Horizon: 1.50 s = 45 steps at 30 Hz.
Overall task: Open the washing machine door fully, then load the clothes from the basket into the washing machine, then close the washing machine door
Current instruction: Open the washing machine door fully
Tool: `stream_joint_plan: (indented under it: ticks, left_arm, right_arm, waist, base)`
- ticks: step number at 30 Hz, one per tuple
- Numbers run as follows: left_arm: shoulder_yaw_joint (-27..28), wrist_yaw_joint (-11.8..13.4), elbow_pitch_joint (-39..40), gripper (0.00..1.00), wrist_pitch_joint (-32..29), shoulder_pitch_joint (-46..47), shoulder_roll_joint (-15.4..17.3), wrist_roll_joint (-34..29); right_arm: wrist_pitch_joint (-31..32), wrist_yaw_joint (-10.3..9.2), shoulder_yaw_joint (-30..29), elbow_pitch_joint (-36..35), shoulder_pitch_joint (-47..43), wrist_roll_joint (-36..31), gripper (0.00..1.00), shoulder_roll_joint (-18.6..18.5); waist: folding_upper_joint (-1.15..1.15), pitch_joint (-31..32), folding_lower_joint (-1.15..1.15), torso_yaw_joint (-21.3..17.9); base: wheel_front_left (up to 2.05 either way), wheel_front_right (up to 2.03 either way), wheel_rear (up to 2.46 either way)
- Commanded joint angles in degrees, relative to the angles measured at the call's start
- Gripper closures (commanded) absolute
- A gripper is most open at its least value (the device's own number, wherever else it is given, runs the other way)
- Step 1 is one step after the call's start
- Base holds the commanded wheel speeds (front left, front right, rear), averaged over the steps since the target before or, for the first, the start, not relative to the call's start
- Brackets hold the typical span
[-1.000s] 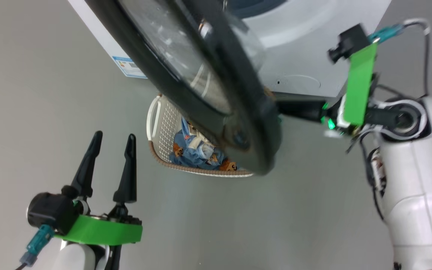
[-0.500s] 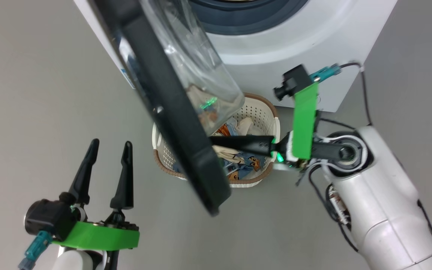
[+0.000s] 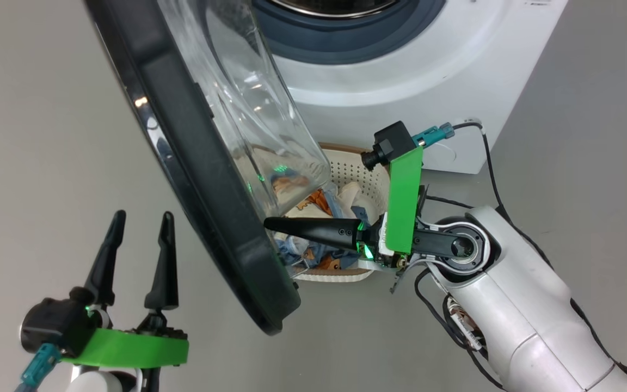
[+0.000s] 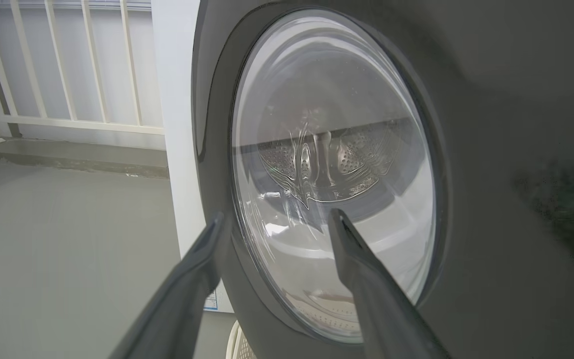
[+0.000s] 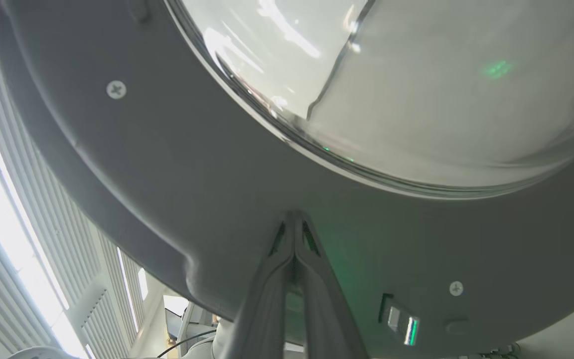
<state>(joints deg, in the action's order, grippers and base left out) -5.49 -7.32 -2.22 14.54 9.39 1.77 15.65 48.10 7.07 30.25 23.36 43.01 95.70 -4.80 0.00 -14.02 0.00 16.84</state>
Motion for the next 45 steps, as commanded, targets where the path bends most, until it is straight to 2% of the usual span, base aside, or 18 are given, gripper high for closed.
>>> stream_joint_plan:
  ticks: [1,9,21,31,32,33,34,38,45]
  left_arm:
    - [2.3,-0.2,1.3,0.0,0.5,-0.3,1.1,-0.7]
    - [4.1,-0.2,1.4,0.0,0.5,-2.1,1.1,-2.3]
    - [7.8,-0.2,2.1,0.0,0.5,-5.8,1.6,-4.0]
    - [9.9,-0.2,2.7,0.0,0.5,-7.8,1.7,-4.3]
    - [10.1,-0.2,2.8,0.0,0.5,-8.0,1.6,-4.4]
    - [10.3,-0.2,2.9,0.0,0.5,-8.1,1.6,-4.4]
    - [10.4,-0.2,2.9,0.0,0.5,-8.3,1.6,-4.4]
    - [11.6,-0.2,3.1,0.0,0.5,-9.0,1.5,-4.5]
    - [12.3,-0.2,3.4,0.0,0.5,-9.9,1.4,-4.7]
  right_arm:
    - [-0.9,0.42,0.6,-1.3,-1.4,0.5,1.0,1.9]
    - [-4.1,0.42,-1.4,-1.4,-5.1,1.8,1.0,0.9]
    - [-9.0,0.42,-3.6,-5.6,-12.3,3.0,1.0,0.6]
    - [-13.2,0.42,-5.7,-8.9,-17.7,3.1,1.0,0.4]
    - [-14.9,0.42,-6.4,-9.4,-18.1,2.4,0.84,0.4]
    - [-16.9,0.42,-7.2,-10.1,-18.4,1.4,0.58,0.4]
    - [-18.8,0.42,-7.9,-10.9,-18.7,0.3,0.0,0.4]
    - [-25.9,0.42,-9.7,-13.3,-20.0,-4.1,0.0,0.7]
    - [-42.8,0.42,-11.0,-13.3,-20.4,-18.4,0.0,-0.1]
  waist:
    - [0.0,0.7,0.0,-0.8]
    - [0.0,3.5,0.0,-4.2]
    - [0.0,7.0,0.0,-10.7]
    - [0.0,8.8,0.0,-12.9]
    - [0.0,8.9,0.0,-13.0]
    - [0.0,8.9,0.0,-13.1]
    - [0.0,9.0,0.0,-13.3]
    - [0.0,9.3,0.0,-14.1]
    - [0.0,9.8,0.0,-15.1]
  base:
    - [0.0,0.0,0.0]
    - [0.0,0.0,0.0]
    - [0.0,0.0,0.0]
    - [0.0,0.0,0.0]
    - [0.0,0.0,0.0]
    - [0.0,0.0,0.0]
    - [0.0,0.0,0.0]
    - [0.0,0.0,0.0]
    - [0.0,0.0,0.0]
